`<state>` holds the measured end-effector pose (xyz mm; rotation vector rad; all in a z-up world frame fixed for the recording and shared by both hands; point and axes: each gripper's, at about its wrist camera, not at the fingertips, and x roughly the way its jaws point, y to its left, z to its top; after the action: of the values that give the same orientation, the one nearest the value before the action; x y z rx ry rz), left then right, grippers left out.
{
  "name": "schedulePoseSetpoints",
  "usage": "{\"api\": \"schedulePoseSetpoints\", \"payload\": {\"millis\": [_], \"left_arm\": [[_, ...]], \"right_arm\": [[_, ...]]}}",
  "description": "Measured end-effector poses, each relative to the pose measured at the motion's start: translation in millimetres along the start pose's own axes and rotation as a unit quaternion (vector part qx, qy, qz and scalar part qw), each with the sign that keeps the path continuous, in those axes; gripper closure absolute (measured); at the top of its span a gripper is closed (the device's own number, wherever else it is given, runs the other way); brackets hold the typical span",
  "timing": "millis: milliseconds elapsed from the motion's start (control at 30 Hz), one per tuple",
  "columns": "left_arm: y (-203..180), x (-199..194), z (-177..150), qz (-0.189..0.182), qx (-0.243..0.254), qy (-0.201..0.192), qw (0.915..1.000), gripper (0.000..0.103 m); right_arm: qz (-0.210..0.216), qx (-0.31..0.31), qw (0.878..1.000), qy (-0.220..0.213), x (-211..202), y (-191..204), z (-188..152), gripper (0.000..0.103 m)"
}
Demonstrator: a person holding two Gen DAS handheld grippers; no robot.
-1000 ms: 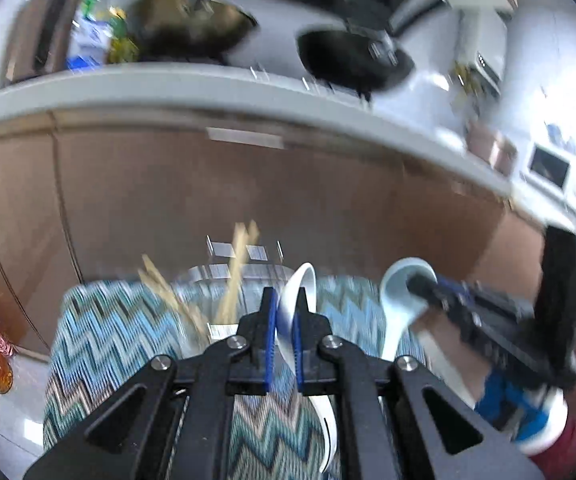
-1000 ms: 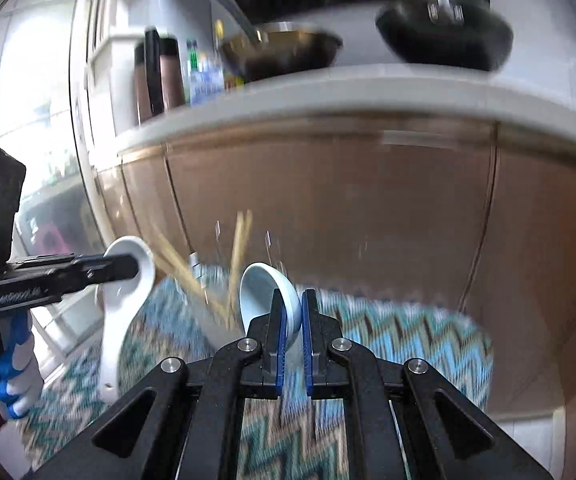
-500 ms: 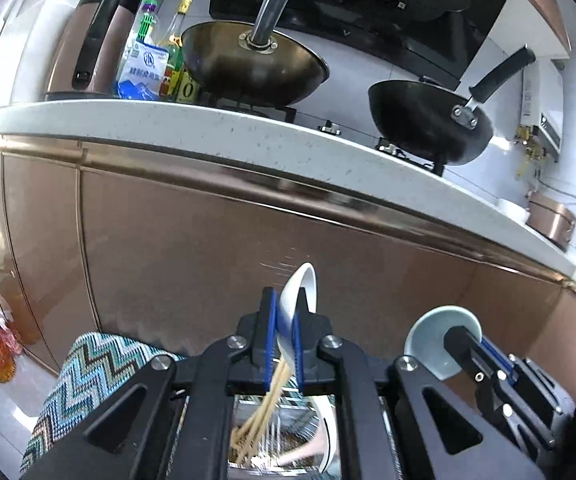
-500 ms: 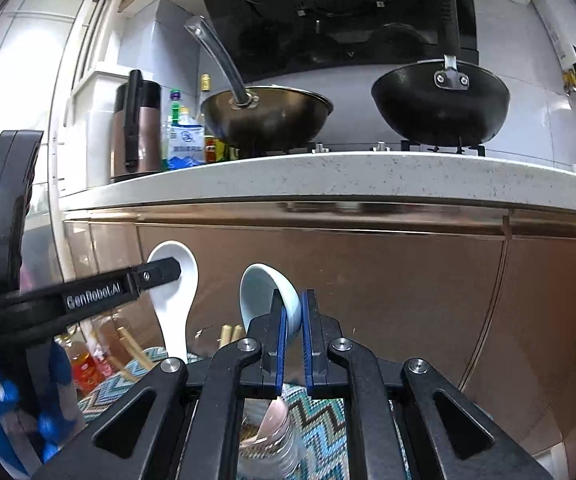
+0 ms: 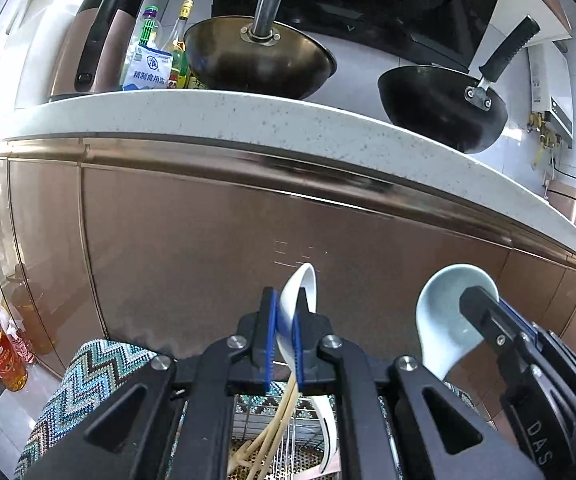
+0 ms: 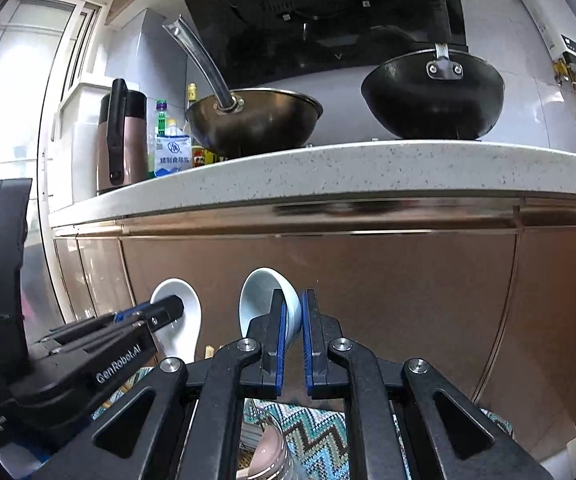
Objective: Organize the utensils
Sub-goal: 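Lift both spoons bowl-up and carry them over the wire holder, then lower both spoons handle-first into the holder and open both tools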
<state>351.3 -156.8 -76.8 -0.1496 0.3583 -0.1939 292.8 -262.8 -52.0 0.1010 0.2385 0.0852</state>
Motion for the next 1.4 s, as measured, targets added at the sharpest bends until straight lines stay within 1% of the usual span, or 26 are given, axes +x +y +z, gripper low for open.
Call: {"api": "schedulePoseSetpoints", "payload": {"millis": [233, 533, 700, 867, 1033, 1100, 1167, 1400], "left_arm": [[5.3, 2.4, -2.7, 0.007, -0.008, -0.001, 0.9999, 0.096], [7.3, 7.8, -5.9, 0.003, -0.012, 0.008, 0.9999, 0.096], [4.9, 10.7, -13.0, 0.006, -0.007, 0.007, 0.9999, 0.096], [5.0, 12.3, -20.7, 0.015, 0.001, 0.007, 0.9999, 0.095], [2.2, 11.2, -21.4, 0.003, 0.014, 0.014, 0.9998, 0.093], [1.4, 10.7, -21.7, 0.001, 0.018, 0.017, 0.9997, 0.092], [1.6, 9.9, -22.0, -0.003, 0.018, 0.02, 0.9996, 0.092], [7.1, 5.1, -22.4, -0.009, 0.009, 0.032, 0.9994, 0.091]], "right_arm": [[-0.01, -0.014, 1.0, -0.01, -0.6, 7.1, -1.8, 0.096], [-0.007, -0.012, 1.0, -0.016, -0.5, 7.6, -2.7, 0.096], [-0.012, -0.021, 1.0, -0.005, 3.4, 10.8, -17.9, 0.095], [-0.015, -0.008, 1.0, 0.007, 4.3, 5.8, -35.3, 0.092], [-0.013, 0.003, 1.0, 0.017, 1.8, 2.1, -45.6, 0.091], [-0.012, 0.005, 1.0, 0.018, 0.1, 2.3, -47.6, 0.09], [-0.012, 0.007, 1.0, 0.017, -4.1, 2.5, -47.6, 0.084], [-0.018, 0.007, 1.0, 0.011, -18.4, 1.8, -41.6, 0.076]]}}
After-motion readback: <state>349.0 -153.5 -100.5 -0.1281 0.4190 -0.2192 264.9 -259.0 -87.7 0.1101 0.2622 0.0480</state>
